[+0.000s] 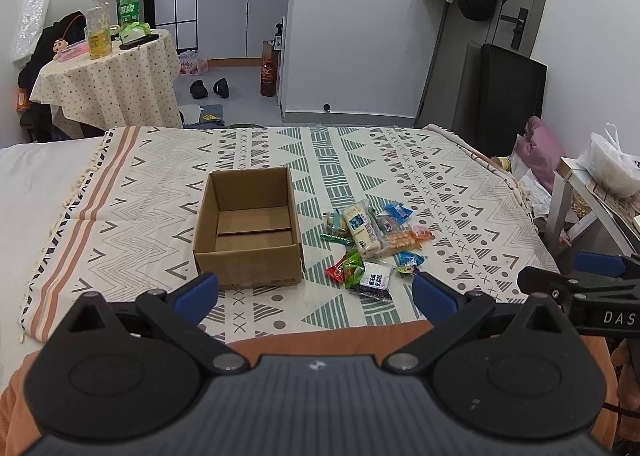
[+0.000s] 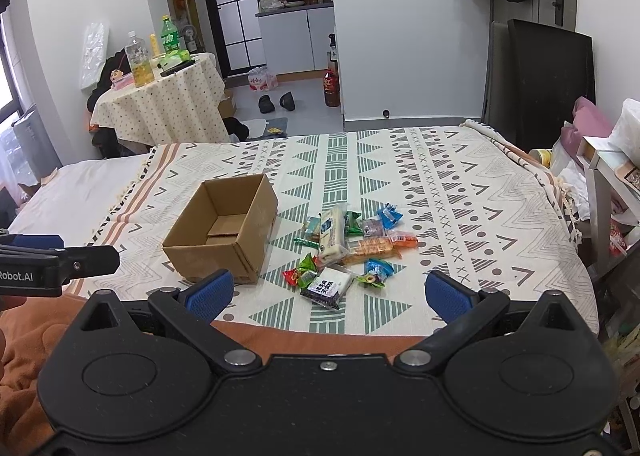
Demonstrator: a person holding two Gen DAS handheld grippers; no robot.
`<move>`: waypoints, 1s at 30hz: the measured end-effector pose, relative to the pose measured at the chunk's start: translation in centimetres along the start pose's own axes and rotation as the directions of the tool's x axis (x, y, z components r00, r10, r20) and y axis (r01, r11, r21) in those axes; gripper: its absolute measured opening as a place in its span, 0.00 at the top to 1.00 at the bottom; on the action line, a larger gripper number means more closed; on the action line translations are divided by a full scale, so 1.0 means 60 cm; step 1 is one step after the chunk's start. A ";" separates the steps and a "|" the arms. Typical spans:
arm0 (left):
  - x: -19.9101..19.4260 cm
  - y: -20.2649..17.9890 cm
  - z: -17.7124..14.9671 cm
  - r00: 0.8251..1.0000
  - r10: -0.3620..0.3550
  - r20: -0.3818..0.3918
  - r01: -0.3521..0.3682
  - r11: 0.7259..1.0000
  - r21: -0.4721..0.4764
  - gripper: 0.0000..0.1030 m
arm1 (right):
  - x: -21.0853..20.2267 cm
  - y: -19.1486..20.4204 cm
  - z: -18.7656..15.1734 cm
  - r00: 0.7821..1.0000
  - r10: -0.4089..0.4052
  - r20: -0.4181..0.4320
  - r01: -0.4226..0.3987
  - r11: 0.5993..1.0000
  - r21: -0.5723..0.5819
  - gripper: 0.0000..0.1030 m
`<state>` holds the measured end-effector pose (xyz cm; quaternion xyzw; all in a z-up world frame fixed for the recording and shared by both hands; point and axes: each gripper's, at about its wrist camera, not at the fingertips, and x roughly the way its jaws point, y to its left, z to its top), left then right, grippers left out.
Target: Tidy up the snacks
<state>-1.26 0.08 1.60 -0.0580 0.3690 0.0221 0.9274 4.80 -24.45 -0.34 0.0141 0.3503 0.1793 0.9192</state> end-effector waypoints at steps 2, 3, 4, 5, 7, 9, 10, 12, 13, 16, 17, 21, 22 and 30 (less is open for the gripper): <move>0.001 -0.001 0.000 1.000 0.001 -0.001 -0.001 1.000 0.000 0.00 | -0.004 0.001 -0.001 1.000 -0.001 0.003 0.001 1.000 -0.004 0.00; -0.002 0.001 0.000 1.000 0.001 0.000 -0.001 1.000 -0.001 0.00 | -0.005 0.001 -0.001 1.000 -0.002 0.005 0.002 1.000 -0.004 0.00; -0.003 0.002 -0.001 1.000 0.001 0.000 -0.001 1.000 -0.002 0.00 | -0.006 0.002 -0.002 1.000 -0.003 0.006 0.003 1.000 -0.005 0.00; -0.006 0.003 -0.002 1.000 0.001 0.002 -0.001 1.000 -0.003 0.00 | -0.006 0.002 -0.001 1.000 -0.003 0.006 0.003 1.000 -0.005 0.00; -0.006 0.003 -0.002 1.000 0.001 0.001 -0.001 1.000 -0.003 0.00 | -0.006 0.002 -0.001 1.000 -0.005 0.005 0.005 1.000 -0.005 0.00; -0.006 0.003 -0.002 1.000 0.000 0.002 0.000 1.000 -0.003 0.00 | -0.008 0.002 -0.001 1.000 -0.008 0.007 0.008 1.000 -0.004 0.00; -0.006 0.003 -0.002 1.000 0.000 0.002 0.000 1.000 -0.003 0.00 | -0.008 0.003 -0.001 1.000 -0.007 0.007 0.007 1.000 -0.004 0.00; -0.008 0.003 -0.002 1.000 0.000 0.002 0.000 1.000 -0.004 0.00 | -0.008 0.003 -0.002 1.000 -0.009 0.006 0.009 1.000 -0.004 0.00; -0.009 0.004 -0.002 1.000 -0.001 0.001 0.001 1.000 -0.004 0.00 | -0.009 0.003 -0.001 1.000 -0.010 0.007 0.010 1.000 -0.003 0.00; -0.012 0.003 0.002 1.000 -0.002 0.001 0.002 1.000 -0.005 0.00 | -0.008 0.002 0.001 1.000 -0.010 0.007 0.011 1.000 -0.005 0.00; -0.011 0.003 0.000 1.000 -0.001 0.001 0.001 1.000 -0.005 0.00 | -0.006 0.001 0.004 1.000 -0.013 0.006 0.013 1.000 -0.002 0.00; -0.008 0.002 0.007 1.000 -0.005 0.002 0.005 1.000 -0.004 0.00 | 0.002 0.001 0.006 1.000 -0.018 0.002 0.018 1.000 0.002 0.00; -0.006 0.002 0.009 1.000 -0.005 0.001 0.005 1.000 -0.004 0.00 | 0.004 0.001 0.006 1.000 -0.018 0.003 0.018 1.000 0.001 0.00; 0.031 -0.006 0.021 1.000 -0.021 -0.010 0.021 1.000 0.006 0.00 | 0.029 -0.007 0.005 1.000 -0.031 -0.006 0.031 0.999 0.009 0.00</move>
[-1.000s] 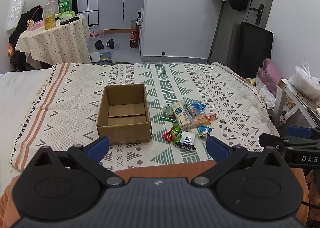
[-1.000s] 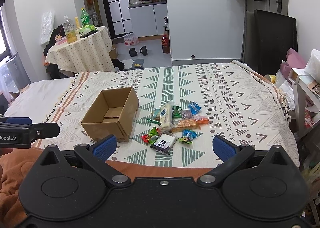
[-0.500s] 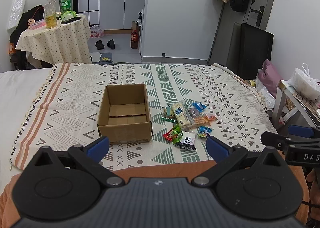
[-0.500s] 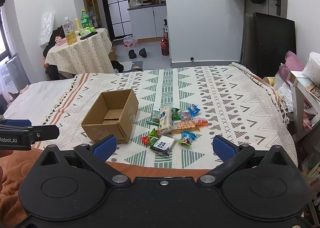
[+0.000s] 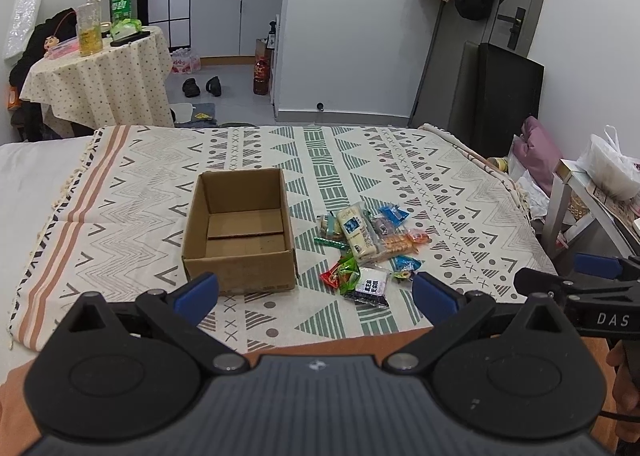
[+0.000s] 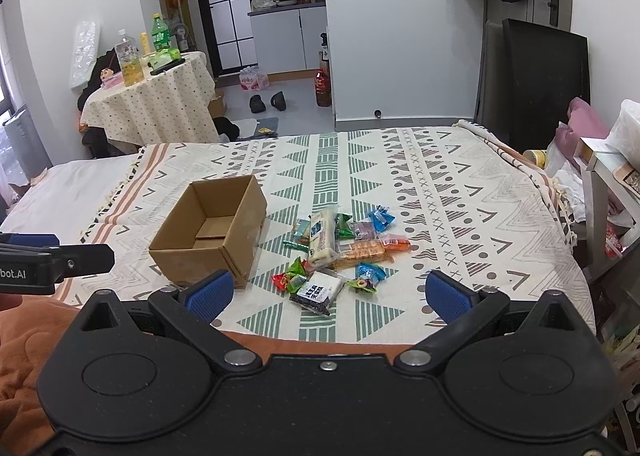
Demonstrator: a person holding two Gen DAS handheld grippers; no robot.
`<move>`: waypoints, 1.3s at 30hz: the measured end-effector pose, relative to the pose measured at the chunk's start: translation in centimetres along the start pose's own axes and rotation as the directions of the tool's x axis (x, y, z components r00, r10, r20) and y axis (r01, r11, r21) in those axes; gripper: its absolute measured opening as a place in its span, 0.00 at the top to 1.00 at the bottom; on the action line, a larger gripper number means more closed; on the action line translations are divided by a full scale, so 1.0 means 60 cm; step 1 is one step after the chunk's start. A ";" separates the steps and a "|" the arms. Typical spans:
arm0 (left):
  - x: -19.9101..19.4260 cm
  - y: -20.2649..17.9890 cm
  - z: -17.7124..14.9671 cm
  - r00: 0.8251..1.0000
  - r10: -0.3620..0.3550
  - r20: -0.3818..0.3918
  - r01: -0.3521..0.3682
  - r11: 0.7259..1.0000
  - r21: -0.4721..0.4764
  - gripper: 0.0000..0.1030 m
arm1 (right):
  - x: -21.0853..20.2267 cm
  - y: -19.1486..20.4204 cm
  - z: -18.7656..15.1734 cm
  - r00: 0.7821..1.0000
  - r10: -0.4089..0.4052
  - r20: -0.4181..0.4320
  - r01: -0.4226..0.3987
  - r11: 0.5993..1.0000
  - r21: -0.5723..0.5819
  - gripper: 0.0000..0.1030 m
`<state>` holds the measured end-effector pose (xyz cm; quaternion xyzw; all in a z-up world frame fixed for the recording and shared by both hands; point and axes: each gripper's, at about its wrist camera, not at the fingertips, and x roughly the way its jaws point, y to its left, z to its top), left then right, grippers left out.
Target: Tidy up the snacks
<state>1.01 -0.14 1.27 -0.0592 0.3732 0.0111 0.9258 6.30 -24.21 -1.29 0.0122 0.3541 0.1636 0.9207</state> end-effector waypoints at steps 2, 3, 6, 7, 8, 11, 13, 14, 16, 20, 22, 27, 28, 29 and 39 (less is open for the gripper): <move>0.012 -0.001 0.002 1.000 -0.004 -0.002 0.004 1.000 -0.001 0.00 | 0.008 -0.003 -0.001 1.000 -0.001 -0.005 0.001 1.000 0.004 0.00; 0.018 -0.001 0.005 1.000 -0.008 -0.005 0.008 1.000 -0.004 0.00 | 0.013 -0.006 0.000 1.000 -0.003 -0.009 0.003 1.000 0.006 0.00; 0.035 0.000 0.009 1.000 -0.018 -0.011 0.018 1.000 -0.012 0.00 | 0.029 -0.014 -0.001 1.000 -0.009 -0.024 0.010 1.000 0.015 0.00; 0.041 0.000 0.011 1.000 -0.021 -0.014 0.020 1.000 -0.013 0.00 | 0.034 -0.016 -0.001 1.000 -0.010 -0.030 0.011 1.000 0.018 0.00; 0.046 0.000 0.012 1.000 -0.024 -0.017 0.024 1.000 -0.014 0.00 | 0.039 -0.019 -0.002 0.999 -0.010 -0.035 0.011 1.000 0.022 0.00; 0.063 -0.001 0.018 0.999 -0.035 -0.026 0.034 0.999 -0.018 0.00 | 0.056 -0.026 -0.002 0.999 -0.011 -0.051 0.013 0.999 0.032 0.00; 0.075 -0.001 0.023 0.999 -0.040 -0.031 0.039 0.999 -0.023 0.00 | 0.068 -0.029 -0.001 0.998 -0.009 -0.057 0.011 0.999 0.034 0.00; 0.081 -0.001 0.025 0.998 -0.043 -0.035 0.042 0.999 -0.028 0.00 | 0.072 -0.031 0.000 0.998 -0.005 -0.057 0.007 0.999 0.035 0.00; 0.096 -0.001 0.030 0.998 -0.051 -0.046 0.049 0.998 -0.040 0.00 | 0.081 -0.037 0.002 0.998 0.005 -0.056 -0.002 0.999 0.043 0.00; 0.124 -0.005 0.037 0.997 -0.054 -0.063 0.051 0.998 -0.046 0.01 | 0.102 -0.057 0.008 0.998 0.019 -0.061 -0.013 0.996 0.088 0.00; 0.140 -0.008 0.040 0.996 -0.054 -0.073 0.050 0.998 -0.048 0.01 | 0.114 -0.068 0.009 0.997 0.030 -0.066 -0.022 0.993 0.112 0.00; 0.184 -0.008 0.044 0.993 -0.064 -0.102 0.056 0.995 -0.081 0.02 | 0.151 -0.090 0.007 0.995 0.046 -0.093 -0.031 0.986 0.165 0.00; 0.193 -0.009 0.045 0.992 -0.066 -0.108 0.057 0.995 -0.084 0.02 | 0.158 -0.095 0.005 0.994 0.053 -0.094 -0.035 0.983 0.178 0.00; 0.201 -0.010 0.044 0.991 -0.068 -0.114 0.059 0.995 -0.086 0.02 | 0.165 -0.101 0.004 0.994 0.060 -0.095 -0.040 0.980 0.196 0.00; 0.297 -0.038 0.062 0.977 -0.092 -0.192 0.077 0.994 -0.083 0.17 | 0.254 -0.165 0.000 0.987 0.107 -0.122 -0.053 0.924 0.380 0.00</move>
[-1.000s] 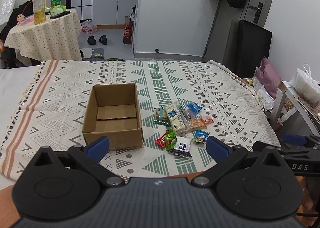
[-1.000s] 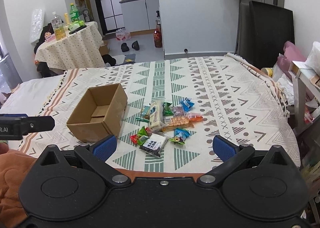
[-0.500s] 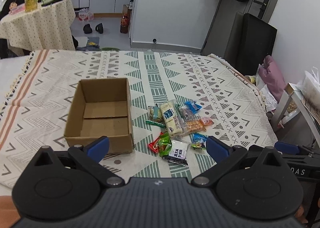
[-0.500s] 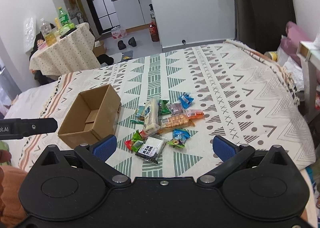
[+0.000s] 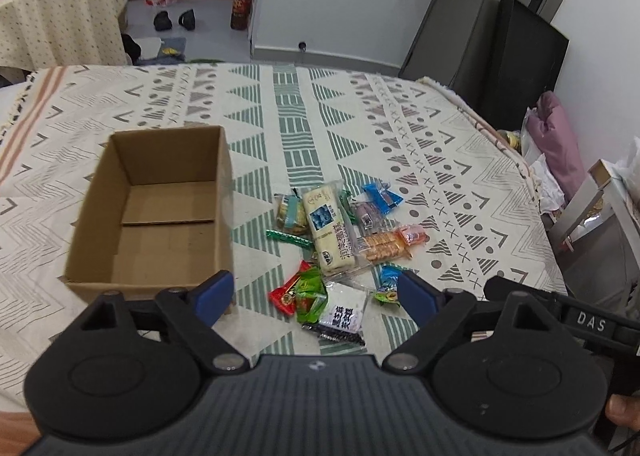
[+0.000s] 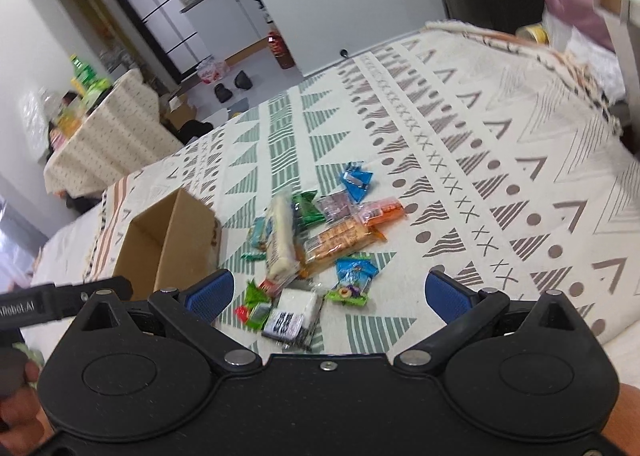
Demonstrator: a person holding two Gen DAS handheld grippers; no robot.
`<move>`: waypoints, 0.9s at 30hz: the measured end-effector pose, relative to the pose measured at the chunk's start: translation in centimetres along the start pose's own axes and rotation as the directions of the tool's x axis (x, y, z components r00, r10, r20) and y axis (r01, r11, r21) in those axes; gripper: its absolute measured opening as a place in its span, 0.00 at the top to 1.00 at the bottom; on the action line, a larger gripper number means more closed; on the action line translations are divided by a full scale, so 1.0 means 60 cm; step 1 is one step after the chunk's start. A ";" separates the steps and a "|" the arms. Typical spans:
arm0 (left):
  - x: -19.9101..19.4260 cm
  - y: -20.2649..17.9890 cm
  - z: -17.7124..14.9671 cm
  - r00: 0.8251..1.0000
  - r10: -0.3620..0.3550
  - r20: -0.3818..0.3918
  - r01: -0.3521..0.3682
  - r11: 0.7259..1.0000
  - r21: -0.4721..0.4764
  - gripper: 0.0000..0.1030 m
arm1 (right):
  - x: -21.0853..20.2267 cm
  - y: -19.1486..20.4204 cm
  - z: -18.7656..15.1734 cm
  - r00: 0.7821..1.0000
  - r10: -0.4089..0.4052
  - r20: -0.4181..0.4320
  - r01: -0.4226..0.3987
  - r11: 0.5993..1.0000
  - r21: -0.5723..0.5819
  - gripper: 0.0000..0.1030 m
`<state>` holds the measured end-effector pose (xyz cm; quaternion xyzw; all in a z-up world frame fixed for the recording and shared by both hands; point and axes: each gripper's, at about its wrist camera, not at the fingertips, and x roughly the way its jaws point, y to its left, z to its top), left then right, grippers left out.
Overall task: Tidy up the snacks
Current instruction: 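Grasp the green snack packet with the left tool while the right tool grasps a blue snack packet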
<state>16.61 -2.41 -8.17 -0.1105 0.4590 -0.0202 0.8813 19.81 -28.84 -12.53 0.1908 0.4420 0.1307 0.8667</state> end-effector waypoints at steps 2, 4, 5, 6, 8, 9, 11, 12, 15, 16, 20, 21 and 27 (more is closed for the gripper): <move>0.020 -0.006 0.007 1.000 0.006 -0.014 -0.005 1.000 0.005 0.20 | 0.020 -0.010 0.006 1.000 0.000 -0.013 0.001 1.000 0.029 0.04; 0.039 -0.011 0.011 0.999 0.009 -0.031 -0.009 1.000 0.004 0.24 | 0.041 -0.019 0.008 0.999 0.003 -0.033 -0.001 0.998 0.060 0.07; 0.049 -0.011 0.013 0.999 0.009 -0.039 -0.009 1.000 0.002 0.26 | 0.052 -0.023 0.010 0.999 0.008 -0.042 -0.005 0.997 0.073 0.08; 0.059 -0.012 0.013 0.999 0.010 -0.048 -0.010 1.000 -0.004 0.29 | 0.063 -0.026 0.009 0.998 0.013 -0.054 -0.009 0.997 0.083 0.09; 0.078 -0.009 0.014 0.998 0.015 -0.064 -0.016 1.000 -0.021 0.33 | 0.084 -0.031 0.008 0.997 0.019 -0.074 -0.012 0.996 0.093 0.12; 0.088 -0.008 0.014 0.997 0.017 -0.071 -0.020 0.999 -0.030 0.35 | 0.093 -0.033 0.006 0.997 0.021 -0.080 -0.013 0.995 0.097 0.13; 0.109 -0.005 0.014 0.996 0.020 -0.088 -0.023 0.999 -0.043 0.37 | 0.110 -0.039 0.003 0.996 0.031 -0.087 -0.021 0.993 0.114 0.14; 0.119 -0.004 0.014 0.995 0.021 -0.097 -0.025 0.999 -0.044 0.39 | 0.118 -0.043 0.003 0.996 0.040 -0.086 -0.028 0.991 0.130 0.15; 0.152 -0.002 0.010 0.990 0.026 -0.136 -0.034 0.998 -0.059 0.42 | 0.140 -0.052 0.002 0.995 0.051 -0.088 -0.037 0.986 0.161 0.17; 0.161 0.000 0.009 0.989 0.026 -0.145 -0.036 0.997 -0.064 0.43 | 0.147 -0.053 -0.001 0.994 0.060 -0.093 -0.044 0.985 0.167 0.18; 0.192 0.006 0.003 0.986 0.036 -0.164 -0.049 0.996 -0.079 0.44 | 0.172 -0.056 -0.006 0.991 0.058 -0.125 -0.035 0.984 0.177 0.21; 0.199 0.008 0.001 0.984 0.038 -0.174 -0.053 0.995 -0.084 0.44 | 0.176 -0.055 -0.007 0.990 0.054 -0.127 -0.031 0.984 0.175 0.21; 0.244 0.010 -0.006 0.972 0.047 -0.231 -0.069 0.994 -0.087 0.50 | 0.209 -0.055 -0.011 0.988 0.026 -0.151 -0.001 0.986 0.166 0.26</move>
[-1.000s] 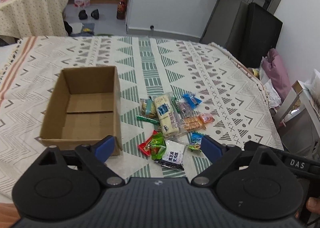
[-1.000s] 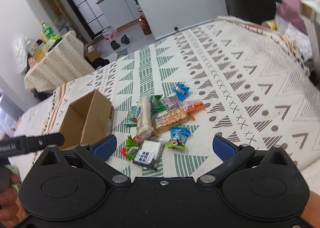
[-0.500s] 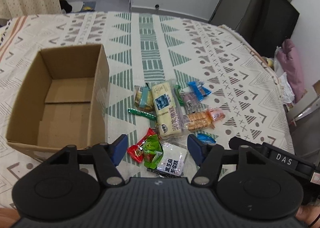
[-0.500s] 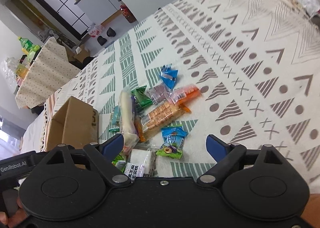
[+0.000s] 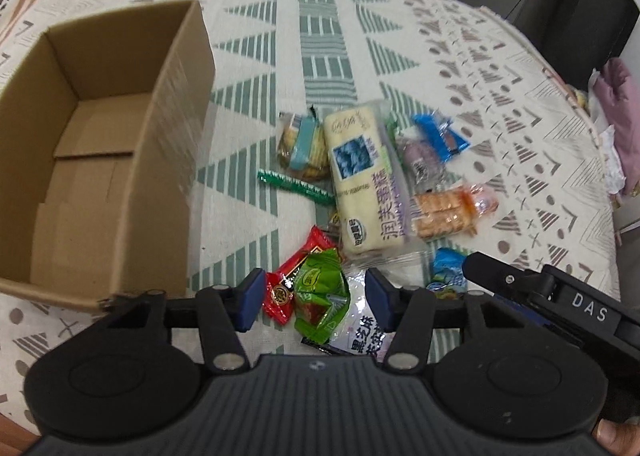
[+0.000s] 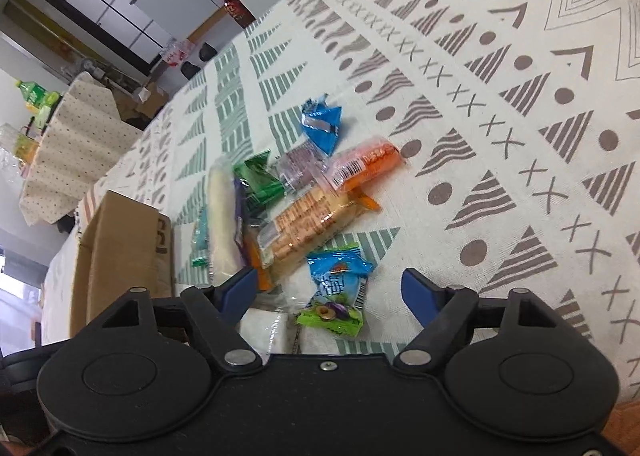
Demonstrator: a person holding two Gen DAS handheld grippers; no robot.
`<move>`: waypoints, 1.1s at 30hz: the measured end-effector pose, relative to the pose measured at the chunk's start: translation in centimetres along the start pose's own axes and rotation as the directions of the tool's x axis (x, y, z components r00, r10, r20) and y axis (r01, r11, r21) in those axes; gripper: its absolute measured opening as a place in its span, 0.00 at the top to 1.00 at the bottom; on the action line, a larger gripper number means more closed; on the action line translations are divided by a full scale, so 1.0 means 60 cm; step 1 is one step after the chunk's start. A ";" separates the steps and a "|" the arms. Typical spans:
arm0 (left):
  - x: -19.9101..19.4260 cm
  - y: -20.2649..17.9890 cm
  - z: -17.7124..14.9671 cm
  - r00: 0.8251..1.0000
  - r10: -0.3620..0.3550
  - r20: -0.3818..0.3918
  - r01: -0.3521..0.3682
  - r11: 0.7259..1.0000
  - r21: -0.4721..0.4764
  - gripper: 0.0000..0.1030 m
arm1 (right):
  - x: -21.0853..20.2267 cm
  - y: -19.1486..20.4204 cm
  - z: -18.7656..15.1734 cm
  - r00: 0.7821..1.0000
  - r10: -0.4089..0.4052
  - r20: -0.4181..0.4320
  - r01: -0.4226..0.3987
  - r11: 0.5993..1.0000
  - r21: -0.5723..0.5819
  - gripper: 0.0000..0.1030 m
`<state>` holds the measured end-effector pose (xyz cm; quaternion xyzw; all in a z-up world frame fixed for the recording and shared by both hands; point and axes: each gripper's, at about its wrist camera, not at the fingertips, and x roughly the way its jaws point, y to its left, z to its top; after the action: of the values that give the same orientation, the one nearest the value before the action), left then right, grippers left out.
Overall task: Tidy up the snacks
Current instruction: 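Grasp the green snack packet with the left tool while the right tool grasps a blue snack packet, then carry both packets over the cardboard box and open both tools to drop them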
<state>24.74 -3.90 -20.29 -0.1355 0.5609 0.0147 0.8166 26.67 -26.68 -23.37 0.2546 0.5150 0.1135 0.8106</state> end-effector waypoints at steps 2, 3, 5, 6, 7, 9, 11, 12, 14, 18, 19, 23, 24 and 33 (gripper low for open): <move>0.009 -0.003 0.001 1.000 0.011 -0.001 -0.011 1.000 0.005 0.51 | 0.011 0.000 0.000 1.000 -0.017 -0.012 0.017 1.000 -0.006 0.27; 0.014 -0.004 0.001 1.000 0.010 -0.007 -0.010 1.000 0.010 0.51 | 0.015 0.000 -0.001 1.000 -0.023 -0.018 0.022 1.000 -0.009 0.27; 0.029 -0.007 0.001 0.999 0.008 -0.034 -0.008 1.000 0.012 0.57 | 0.021 -0.001 -0.002 0.999 -0.028 -0.025 0.027 1.000 -0.012 0.28; 0.035 -0.007 0.001 0.999 0.008 -0.047 -0.007 1.000 0.013 0.61 | 0.024 -0.001 -0.002 0.999 -0.032 -0.026 0.032 0.999 -0.014 0.29; 0.039 -0.009 0.002 0.999 0.005 -0.053 -0.004 1.000 0.015 0.63 | 0.025 -0.001 -0.003 0.999 -0.039 -0.023 0.038 0.999 -0.017 0.34; 0.041 -0.012 0.004 0.999 0.005 -0.047 -0.003 1.000 0.030 0.67 | 0.026 -0.004 -0.003 0.999 -0.053 -0.008 0.053 0.998 -0.015 0.47; 0.039 -0.016 0.006 0.999 0.000 -0.039 0.002 0.999 0.046 0.69 | 0.028 -0.010 -0.003 0.999 -0.053 -0.013 0.053 0.999 -0.003 0.65; 0.037 -0.016 0.006 0.999 -0.005 -0.036 0.006 0.999 0.048 0.71 | 0.027 -0.011 -0.004 0.999 -0.047 -0.015 0.047 0.999 0.003 0.65; 0.031 -0.016 0.006 1.000 -0.010 -0.026 0.011 0.999 0.046 0.71 | 0.023 -0.007 -0.005 0.999 -0.042 -0.009 0.042 0.999 -0.007 0.67; 0.013 -0.014 -0.003 0.999 -0.040 0.000 0.040 0.999 0.036 0.72 | 0.008 0.005 -0.011 0.999 -0.027 0.017 0.028 0.999 -0.042 0.68; 0.009 -0.014 -0.006 0.999 -0.044 0.003 0.044 0.999 0.031 0.72 | 0.003 0.007 -0.012 0.999 -0.027 0.023 0.028 0.998 -0.047 0.68; -0.017 -0.014 -0.023 0.998 -0.056 0.041 0.055 0.998 0.040 0.72 | -0.014 0.018 -0.015 0.999 -0.018 0.044 0.021 0.997 -0.077 0.68; -0.025 -0.013 -0.025 0.997 -0.060 0.053 0.058 0.998 0.038 0.72 | -0.017 0.022 -0.017 0.999 -0.013 0.044 0.017 0.996 -0.090 0.68; -0.099 0.002 -0.039 0.981 -0.076 0.181 0.081 0.996 -0.021 0.72 | -0.060 0.057 -0.040 0.996 0.043 0.075 -0.032 0.989 -0.147 0.68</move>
<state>20.36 -3.58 -15.64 -0.1673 0.4788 0.0025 0.8618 23.17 -24.67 -19.56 0.2088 0.4685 0.1559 0.8442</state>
